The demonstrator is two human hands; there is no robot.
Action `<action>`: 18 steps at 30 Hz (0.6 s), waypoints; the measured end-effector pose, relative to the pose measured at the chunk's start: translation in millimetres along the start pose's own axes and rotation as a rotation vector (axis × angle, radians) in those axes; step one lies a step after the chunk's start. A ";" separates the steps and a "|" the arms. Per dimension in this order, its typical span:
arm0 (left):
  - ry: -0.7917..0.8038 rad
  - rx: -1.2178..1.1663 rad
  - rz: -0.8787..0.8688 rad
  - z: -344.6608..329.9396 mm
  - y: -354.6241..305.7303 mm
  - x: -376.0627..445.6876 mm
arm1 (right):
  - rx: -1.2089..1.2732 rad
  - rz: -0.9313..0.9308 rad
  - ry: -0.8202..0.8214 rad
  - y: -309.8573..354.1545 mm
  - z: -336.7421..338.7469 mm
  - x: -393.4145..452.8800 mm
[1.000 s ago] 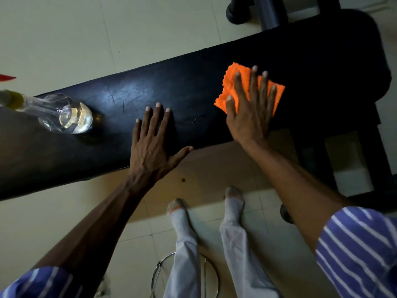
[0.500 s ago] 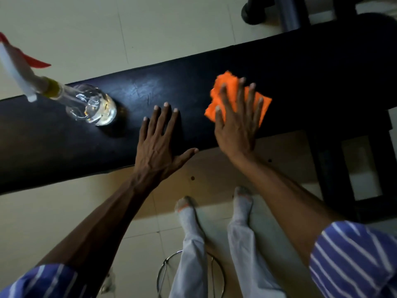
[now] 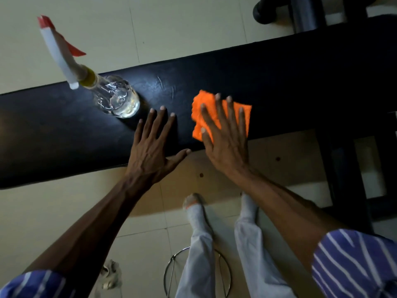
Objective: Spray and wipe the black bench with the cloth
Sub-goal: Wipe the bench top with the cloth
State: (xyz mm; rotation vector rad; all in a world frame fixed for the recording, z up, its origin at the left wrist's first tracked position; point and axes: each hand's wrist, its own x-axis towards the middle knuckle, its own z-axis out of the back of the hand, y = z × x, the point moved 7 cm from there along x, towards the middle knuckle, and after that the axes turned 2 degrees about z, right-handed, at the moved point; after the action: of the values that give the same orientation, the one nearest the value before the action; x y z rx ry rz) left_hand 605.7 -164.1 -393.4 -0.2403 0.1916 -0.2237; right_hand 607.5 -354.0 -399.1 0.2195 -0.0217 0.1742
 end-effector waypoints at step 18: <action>0.022 -0.048 -0.023 2.4 21.0 -7.2 | -0.060 0.255 0.016 1.6 -21.5 -13.6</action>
State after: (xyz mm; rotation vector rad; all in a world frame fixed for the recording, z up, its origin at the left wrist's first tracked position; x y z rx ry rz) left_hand 603.4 -141.9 -395.4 -0.2876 0.2164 -0.2453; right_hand 593.9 -350.1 -420.3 0.1553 -0.0390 0.4289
